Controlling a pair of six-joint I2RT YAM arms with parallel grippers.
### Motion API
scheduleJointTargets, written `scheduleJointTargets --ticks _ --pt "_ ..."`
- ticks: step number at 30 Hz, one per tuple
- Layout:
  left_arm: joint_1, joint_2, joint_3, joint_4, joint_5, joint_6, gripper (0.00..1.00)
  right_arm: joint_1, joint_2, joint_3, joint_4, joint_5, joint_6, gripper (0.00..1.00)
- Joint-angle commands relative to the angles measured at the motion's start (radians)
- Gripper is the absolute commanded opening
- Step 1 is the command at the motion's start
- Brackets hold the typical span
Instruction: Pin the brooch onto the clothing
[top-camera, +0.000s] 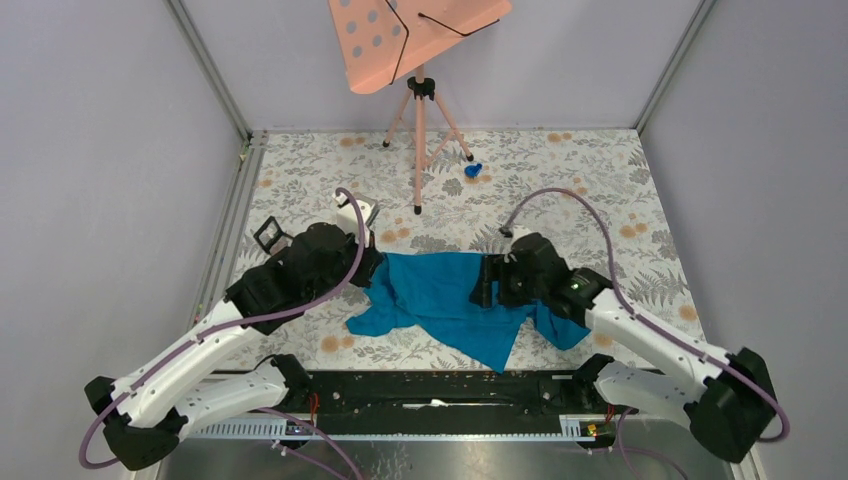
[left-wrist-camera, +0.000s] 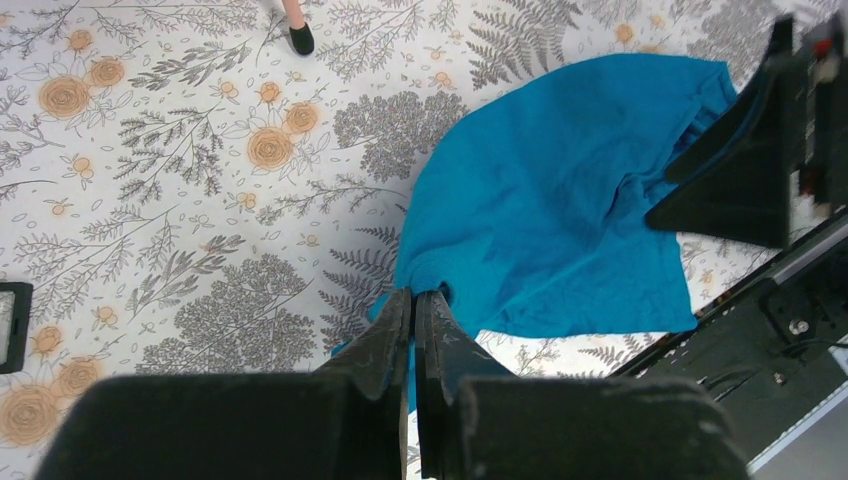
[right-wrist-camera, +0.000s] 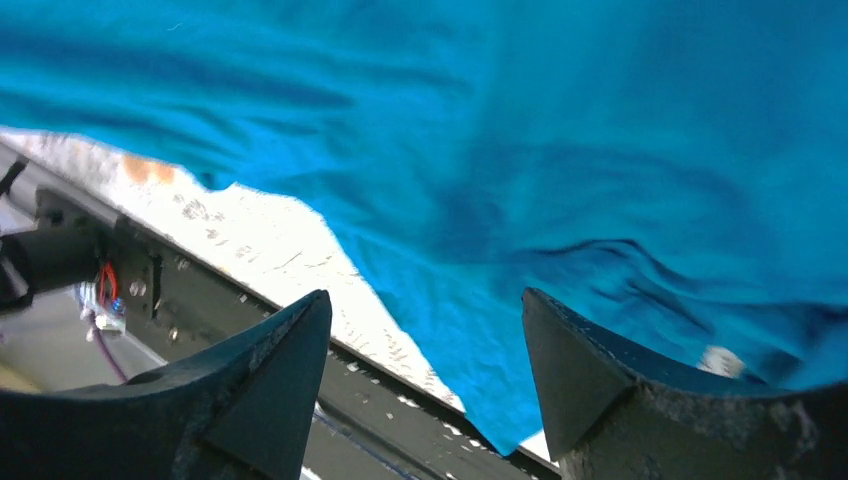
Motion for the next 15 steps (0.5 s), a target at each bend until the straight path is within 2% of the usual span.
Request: scheduleJointTargets --ticks 1,8,15 --pt "0.009 -0.03 -0.001 0.085 -0.013 -0.056 0.0 0.179 0.065 0.082 0.189 0.099 -0.043 0.78" --pt "0.02 -0.045 0.012 0.094 -0.007 -0.069 0.0 0.435 0.184 0.07 0.474 0.193 -0.16 0.72" --pt "0.033 -0.06 0.031 0.083 0.005 -0.064 0.0 0.478 0.393 0.101 0.503 0.301 -0.244 0.65"
